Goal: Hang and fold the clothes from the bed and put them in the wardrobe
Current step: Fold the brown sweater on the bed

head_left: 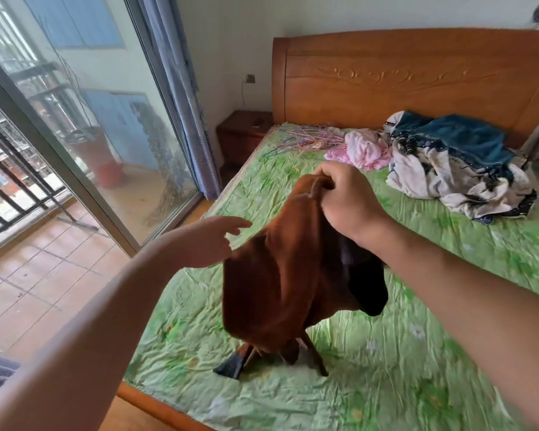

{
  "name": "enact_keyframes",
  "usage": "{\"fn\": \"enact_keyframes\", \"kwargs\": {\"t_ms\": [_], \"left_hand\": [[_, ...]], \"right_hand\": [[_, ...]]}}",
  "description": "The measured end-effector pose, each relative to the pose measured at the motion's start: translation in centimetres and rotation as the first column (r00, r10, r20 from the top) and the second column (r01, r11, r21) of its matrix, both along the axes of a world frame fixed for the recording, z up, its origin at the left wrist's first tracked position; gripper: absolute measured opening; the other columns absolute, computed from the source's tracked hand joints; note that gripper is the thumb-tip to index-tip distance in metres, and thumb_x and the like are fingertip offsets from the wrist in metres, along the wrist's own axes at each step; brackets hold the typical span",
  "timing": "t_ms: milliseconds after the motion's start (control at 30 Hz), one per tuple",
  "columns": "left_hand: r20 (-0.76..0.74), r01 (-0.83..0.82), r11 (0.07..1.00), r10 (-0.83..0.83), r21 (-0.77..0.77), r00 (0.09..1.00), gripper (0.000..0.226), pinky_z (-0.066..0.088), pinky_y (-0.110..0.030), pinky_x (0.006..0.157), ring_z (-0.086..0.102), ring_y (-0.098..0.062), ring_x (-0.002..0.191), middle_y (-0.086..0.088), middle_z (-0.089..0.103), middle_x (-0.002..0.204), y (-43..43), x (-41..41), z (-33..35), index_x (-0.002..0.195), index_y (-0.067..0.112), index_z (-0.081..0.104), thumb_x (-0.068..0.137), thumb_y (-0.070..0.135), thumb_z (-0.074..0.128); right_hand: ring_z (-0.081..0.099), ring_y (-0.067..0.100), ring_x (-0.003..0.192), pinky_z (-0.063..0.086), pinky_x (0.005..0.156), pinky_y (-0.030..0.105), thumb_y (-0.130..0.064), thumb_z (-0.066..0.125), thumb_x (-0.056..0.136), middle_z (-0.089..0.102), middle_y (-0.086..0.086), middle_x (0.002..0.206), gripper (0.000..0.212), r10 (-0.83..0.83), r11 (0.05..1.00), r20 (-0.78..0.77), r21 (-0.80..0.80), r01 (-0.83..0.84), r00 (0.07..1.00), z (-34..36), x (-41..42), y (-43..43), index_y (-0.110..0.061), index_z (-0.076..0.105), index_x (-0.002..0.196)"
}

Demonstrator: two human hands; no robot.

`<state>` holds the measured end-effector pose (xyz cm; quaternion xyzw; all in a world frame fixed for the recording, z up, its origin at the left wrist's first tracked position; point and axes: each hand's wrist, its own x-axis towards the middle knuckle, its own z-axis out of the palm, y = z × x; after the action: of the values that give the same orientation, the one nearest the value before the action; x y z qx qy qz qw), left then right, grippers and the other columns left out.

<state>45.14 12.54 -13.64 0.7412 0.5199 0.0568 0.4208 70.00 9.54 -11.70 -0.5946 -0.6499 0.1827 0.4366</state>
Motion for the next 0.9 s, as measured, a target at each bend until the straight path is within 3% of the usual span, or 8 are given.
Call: {"fn": "enact_keyframes", "kwargs": {"t_ms": [100,167,267,500,600,700,800,900], "left_hand": [[0.154,0.081,0.997,-0.078,-0.013,0.985,0.064,0.054,-0.031,0.094,0.065,-0.008,0.110,0.014,0.060,0.126,-2.2,4.4,2.4,0.140,0.037,0.044,0.086,0.029,0.077],[0.085,0.090,0.974,-0.110,0.209,0.990,0.052,0.055,-0.036,0.086,0.067,-0.013,0.099,0.008,0.067,0.113,-2.6,6.9,1.5,0.128,0.029,0.051,0.084,0.039,0.076],[0.078,-0.043,0.874,0.006,0.485,0.997,0.018,0.049,-0.040,0.069,0.062,-0.031,0.086,-0.001,0.064,0.083,-2.0,8.7,-0.5,0.098,0.020,0.058,0.082,0.016,0.065],[0.255,-0.009,0.841,-0.154,0.542,0.955,0.024,0.038,-0.032,0.057,0.057,-0.024,0.072,0.009,0.056,0.067,-1.8,11.6,-0.7,0.084,0.018,0.061,0.076,-0.003,0.053],[0.326,-0.021,0.842,-0.185,0.540,0.927,0.028,0.040,-0.029,0.058,0.054,-0.019,0.070,0.012,0.057,0.069,-3.1,12.5,0.5,0.086,0.021,0.058,0.077,-0.003,0.049],[0.405,-0.067,0.809,-0.219,0.584,0.888,0.027,0.037,-0.029,0.054,0.049,-0.007,0.063,0.012,0.054,0.069,-4.7,12.5,2.6,0.085,0.020,0.056,0.078,-0.005,0.048],[0.473,-0.100,0.775,-0.273,0.625,0.837,0.022,0.035,-0.025,0.052,0.046,-0.003,0.061,0.009,0.053,0.069,-6.9,12.3,5.4,0.085,0.013,0.056,0.076,-0.003,0.043],[0.517,-0.162,0.751,-0.266,0.640,0.814,0.024,0.040,-0.030,0.052,0.050,-0.008,0.063,0.006,0.056,0.069,-9.4,12.8,7.5,0.085,0.011,0.057,0.073,0.001,0.039]], "right_hand": [[0.051,0.024,0.067,0.040,0.055,0.035,0.003,0.056,0.079,0.060,0.010,0.072,0.009,0.019,0.993,0.100,-0.117,-0.007,0.995,1.8,-0.9,-0.3,-0.005,0.061,0.081],[0.049,0.019,0.064,0.035,0.051,0.030,0.000,0.060,0.079,0.057,0.004,0.071,0.012,0.010,0.986,0.116,-0.169,0.010,0.993,2.3,-1.2,-0.9,-0.011,0.059,0.085],[0.046,0.018,0.058,0.034,0.052,0.031,-0.010,0.070,0.079,0.054,0.002,0.069,0.025,0.009,0.972,0.122,-0.236,0.021,0.992,2.3,-0.2,-2.5,-0.018,0.053,0.095],[0.066,0.026,0.092,0.049,0.073,0.034,-0.024,0.078,0.078,0.069,-0.001,0.092,0.029,-0.116,0.859,0.297,-0.449,0.246,0.948,-6.2,3.2,-8.7,-0.024,0.060,0.101],[0.069,0.024,0.094,0.053,0.079,0.033,-0.023,0.081,0.073,0.072,-0.005,0.090,0.024,-0.363,0.785,0.057,-0.520,0.338,0.930,-12.4,3.6,-11.2,-0.026,0.067,0.093],[0.069,0.011,0.100,0.053,0.091,0.029,-0.032,0.090,0.067,0.073,-0.013,0.105,0.050,-0.477,0.746,-0.229,-0.616,0.253,0.849,-16.8,2.8,-13.7,-0.029,0.071,0.112],[0.067,0.008,0.099,0.053,0.091,0.030,-0.022,0.087,0.072,0.071,-0.014,0.110,0.050,-0.458,0.758,-0.228,-0.606,0.243,0.859,-19.5,1.8,-15.4,-0.036,0.064,0.114],[0.066,0.018,0.074,0.050,0.062,0.029,-0.011,0.069,0.084,0.074,-0.004,0.089,0.027,-0.546,0.737,-0.192,-0.572,0.359,0.816,-20.5,1.9,-16.7,-0.033,0.068,0.099]]}}
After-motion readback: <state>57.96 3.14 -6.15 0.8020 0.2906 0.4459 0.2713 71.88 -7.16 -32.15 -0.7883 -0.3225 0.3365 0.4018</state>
